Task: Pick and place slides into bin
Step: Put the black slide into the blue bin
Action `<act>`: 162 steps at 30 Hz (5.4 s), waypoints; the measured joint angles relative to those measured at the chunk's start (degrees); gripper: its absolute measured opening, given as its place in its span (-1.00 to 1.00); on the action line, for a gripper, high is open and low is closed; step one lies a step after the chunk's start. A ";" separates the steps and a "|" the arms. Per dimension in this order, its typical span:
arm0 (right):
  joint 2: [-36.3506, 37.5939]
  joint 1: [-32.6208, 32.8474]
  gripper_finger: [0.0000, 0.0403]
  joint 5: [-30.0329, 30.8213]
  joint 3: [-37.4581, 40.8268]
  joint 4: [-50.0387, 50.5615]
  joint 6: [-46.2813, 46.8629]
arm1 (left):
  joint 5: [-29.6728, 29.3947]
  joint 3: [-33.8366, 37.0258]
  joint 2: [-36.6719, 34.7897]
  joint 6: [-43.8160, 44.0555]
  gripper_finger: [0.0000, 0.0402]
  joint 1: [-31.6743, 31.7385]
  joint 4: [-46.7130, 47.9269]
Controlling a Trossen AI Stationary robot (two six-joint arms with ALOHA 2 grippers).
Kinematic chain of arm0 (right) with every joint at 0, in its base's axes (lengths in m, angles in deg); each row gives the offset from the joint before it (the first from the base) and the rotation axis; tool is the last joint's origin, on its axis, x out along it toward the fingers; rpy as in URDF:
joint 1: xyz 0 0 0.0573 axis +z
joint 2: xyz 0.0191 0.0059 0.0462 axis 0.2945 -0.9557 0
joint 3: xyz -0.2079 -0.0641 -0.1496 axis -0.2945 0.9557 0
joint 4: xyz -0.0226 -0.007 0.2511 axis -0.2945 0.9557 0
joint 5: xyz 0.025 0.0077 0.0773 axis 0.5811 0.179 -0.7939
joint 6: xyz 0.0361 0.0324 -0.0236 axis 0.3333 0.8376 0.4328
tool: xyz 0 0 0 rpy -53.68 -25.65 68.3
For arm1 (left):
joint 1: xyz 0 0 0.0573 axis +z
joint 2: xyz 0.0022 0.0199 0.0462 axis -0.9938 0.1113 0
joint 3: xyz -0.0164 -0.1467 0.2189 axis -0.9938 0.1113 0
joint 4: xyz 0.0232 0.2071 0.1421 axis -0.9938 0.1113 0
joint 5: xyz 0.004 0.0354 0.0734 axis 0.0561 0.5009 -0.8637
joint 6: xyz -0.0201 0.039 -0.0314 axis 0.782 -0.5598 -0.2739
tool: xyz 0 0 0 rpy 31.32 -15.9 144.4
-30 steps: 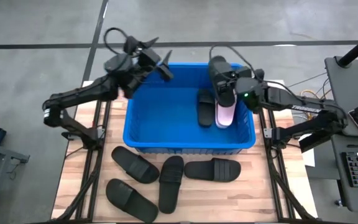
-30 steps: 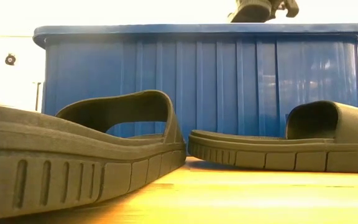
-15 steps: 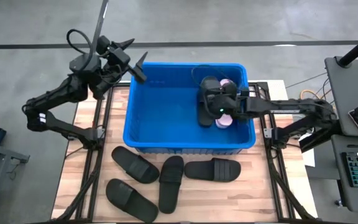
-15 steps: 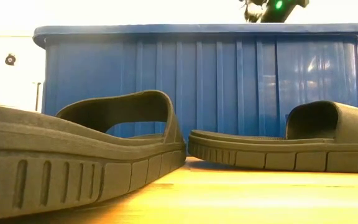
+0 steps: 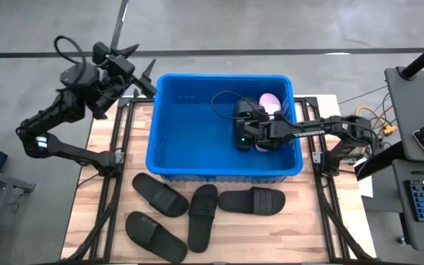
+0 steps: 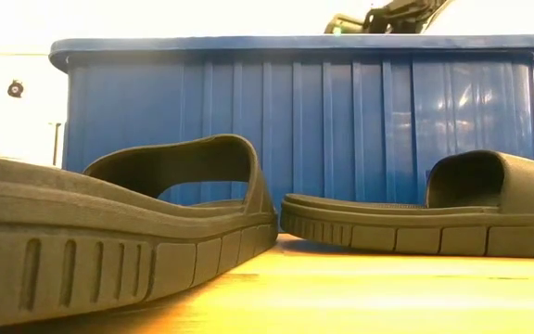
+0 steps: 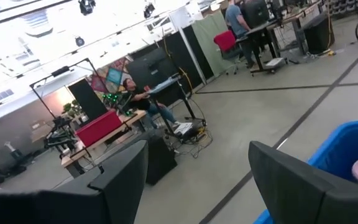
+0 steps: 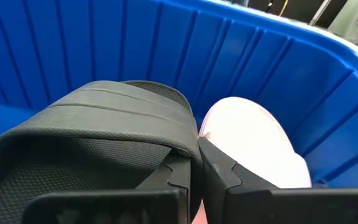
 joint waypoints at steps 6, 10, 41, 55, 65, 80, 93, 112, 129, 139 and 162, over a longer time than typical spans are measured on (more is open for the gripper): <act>-2.33 -1.67 -0.96 -1.24 0.87 -1.63 1.46 | -0.03 0.00 -1.57 0.03 0.31 0.01 1.85; -3.34 -3.30 -0.96 -1.47 1.69 -5.96 -2.80 | -0.03 0.02 -1.83 0.02 0.31 0.00 2.70; -2.82 -11.11 -0.64 -19.47 4.16 -14.94 -15.85 | -0.02 3.96 -3.14 -0.07 0.31 0.00 2.67; -2.82 -11.25 0.09 -29.58 -2.73 -0.45 -17.50 | 0.00 3.96 -3.18 -0.07 0.31 0.00 2.65; -2.82 -11.29 0.31 -34.73 -9.68 10.10 -18.85 | 0.26 3.96 -3.20 -0.02 0.31 0.00 2.04; -2.82 -11.21 0.34 -40.49 -14.13 15.68 -18.03 | 0.33 3.96 -3.22 0.04 0.31 0.00 2.18; -2.82 -11.20 0.32 -51.43 -17.56 22.54 -18.64 | 0.33 3.96 -3.24 0.07 0.31 0.02 2.56; -2.80 -10.31 0.22 -55.00 -26.28 26.02 -18.48 | 0.62 3.96 -3.92 7.13 0.31 -0.02 10.86; -2.65 -10.09 0.16 -60.85 -31.89 30.91 -29.18 | 32.43 4.00 -1.64 26.72 0.31 -0.09 12.67; 1.01 -9.39 0.15 -61.04 -31.95 32.36 -32.14 | 41.62 4.07 7.33 38.62 0.31 -2.85 3.36; 18.49 12.49 0.12 -52.23 -31.95 37.56 12.19 | 42.21 3.74 5.08 29.37 0.31 -6.23 15.29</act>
